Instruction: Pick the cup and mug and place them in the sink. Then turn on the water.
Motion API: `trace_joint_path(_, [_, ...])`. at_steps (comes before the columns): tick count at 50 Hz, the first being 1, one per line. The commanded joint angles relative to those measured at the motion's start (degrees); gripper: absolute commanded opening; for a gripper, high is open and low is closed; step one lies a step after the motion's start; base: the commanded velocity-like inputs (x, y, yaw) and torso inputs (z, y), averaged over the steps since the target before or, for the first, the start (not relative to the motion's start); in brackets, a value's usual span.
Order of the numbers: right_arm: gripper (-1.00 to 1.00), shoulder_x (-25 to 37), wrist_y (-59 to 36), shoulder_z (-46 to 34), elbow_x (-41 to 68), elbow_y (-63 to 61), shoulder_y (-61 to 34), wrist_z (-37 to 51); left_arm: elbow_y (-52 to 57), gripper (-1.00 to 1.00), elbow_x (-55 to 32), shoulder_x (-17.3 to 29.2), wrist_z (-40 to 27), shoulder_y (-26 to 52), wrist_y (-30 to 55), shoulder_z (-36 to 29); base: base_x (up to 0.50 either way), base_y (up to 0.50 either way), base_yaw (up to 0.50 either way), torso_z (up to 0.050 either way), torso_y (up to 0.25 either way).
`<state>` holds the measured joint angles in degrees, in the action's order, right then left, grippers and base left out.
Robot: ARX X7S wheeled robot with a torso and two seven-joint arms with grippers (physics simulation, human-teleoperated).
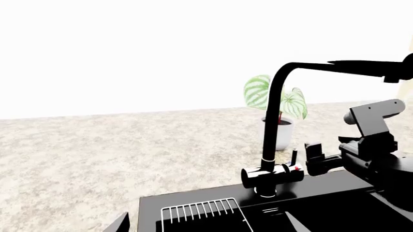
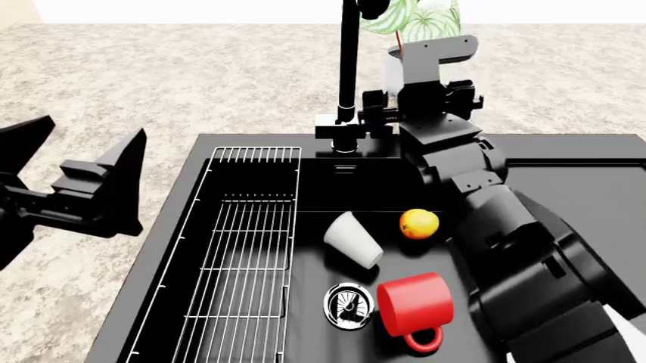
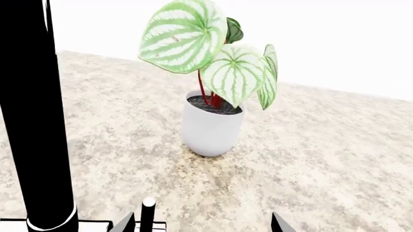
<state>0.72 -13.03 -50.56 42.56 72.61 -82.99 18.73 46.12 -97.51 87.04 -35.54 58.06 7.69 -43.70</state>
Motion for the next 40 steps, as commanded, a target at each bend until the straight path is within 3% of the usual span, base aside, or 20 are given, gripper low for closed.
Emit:
trace_joint_path(1, [1.0, -0.7, 1.54, -4.32, 3.99, 2.31, 0.9, -0.25, -0.03, 1.0, 0.78, 0.29, 0.33, -1.12, -1.13, -0.48, 0.0, 0.0, 0.0, 0.0, 0.0])
trace_joint_path(17, [1.0, -0.69, 2.95, -7.79, 7.65, 2.32, -0.48, -0.31, -0.19, 1.0, 1.05, 0.52, 0.64, -1.85, -2.69, -0.45, 0.0, 0.0, 0.0, 0.0, 0.0])
trace_joint_path(30, [1.0, -0.68, 4.06, -3.96, 5.7, 2.32, -2.36, -1.33, -0.74, 1.0, 4.22, -0.56, -2.93, -0.83, -2.78, 0.89, 0.0, 0.0, 0.0, 0.0, 0.0])
trace_joint_path(40, [1.0, -0.69, 5.53, -7.73, 10.45, 2.3, -2.86, -1.53, -0.2, 1.0, 6.78, 0.85, -2.06, -2.28, -8.25, 0.59, 0.0, 0.0, 0.0, 0.0, 0.0])
